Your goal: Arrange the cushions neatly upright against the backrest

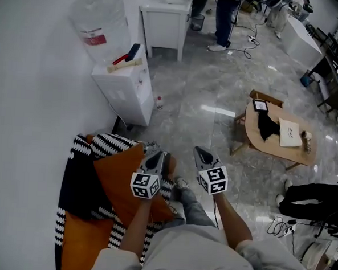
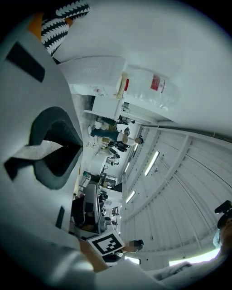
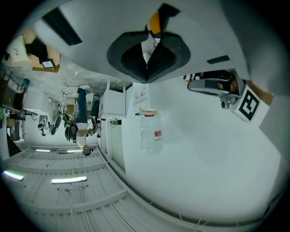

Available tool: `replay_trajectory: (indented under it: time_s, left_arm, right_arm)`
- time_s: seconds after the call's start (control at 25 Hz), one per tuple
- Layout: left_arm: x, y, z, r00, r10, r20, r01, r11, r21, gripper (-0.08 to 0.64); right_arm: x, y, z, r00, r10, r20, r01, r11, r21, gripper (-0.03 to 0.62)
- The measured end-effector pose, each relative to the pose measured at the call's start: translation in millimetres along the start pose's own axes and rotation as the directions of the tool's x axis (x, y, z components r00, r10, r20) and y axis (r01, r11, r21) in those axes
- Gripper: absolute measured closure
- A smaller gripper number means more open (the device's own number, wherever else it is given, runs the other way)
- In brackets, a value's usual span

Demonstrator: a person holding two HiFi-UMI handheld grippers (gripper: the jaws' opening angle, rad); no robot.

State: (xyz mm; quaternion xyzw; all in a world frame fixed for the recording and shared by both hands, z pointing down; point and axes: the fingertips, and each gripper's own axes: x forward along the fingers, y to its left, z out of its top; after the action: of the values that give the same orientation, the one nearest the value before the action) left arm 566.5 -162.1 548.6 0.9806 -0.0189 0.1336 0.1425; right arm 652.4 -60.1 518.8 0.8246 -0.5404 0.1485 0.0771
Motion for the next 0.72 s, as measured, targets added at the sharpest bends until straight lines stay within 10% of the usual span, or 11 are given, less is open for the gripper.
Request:
replay_trajectory:
  time_s: [0.44, 0.56, 0.72]
  left_arm:
    - [-21, 83, 2, 0.963, 0.269, 0.027, -0.265, 0.959, -0.101, 0.531]
    - [-68, 119, -9, 0.907, 0.419, 0.041, -0.408, 0.899, -0.161, 0.531]
    - [-160, 140, -40, 0.766, 0.642, 0.031, -0.612, 0.743, -0.270, 0.531]
  right_arm:
    - [102, 31, 12, 0.965, 0.258, -0.056, -0.261, 0.964, -0.055, 0.566]
    - [136, 88, 11, 0.908, 0.409, -0.094, -0.417, 0.904, -0.096, 0.566]
    - [154, 181, -1, 0.768, 0.616, -0.176, -0.639, 0.755, -0.146, 0.566]
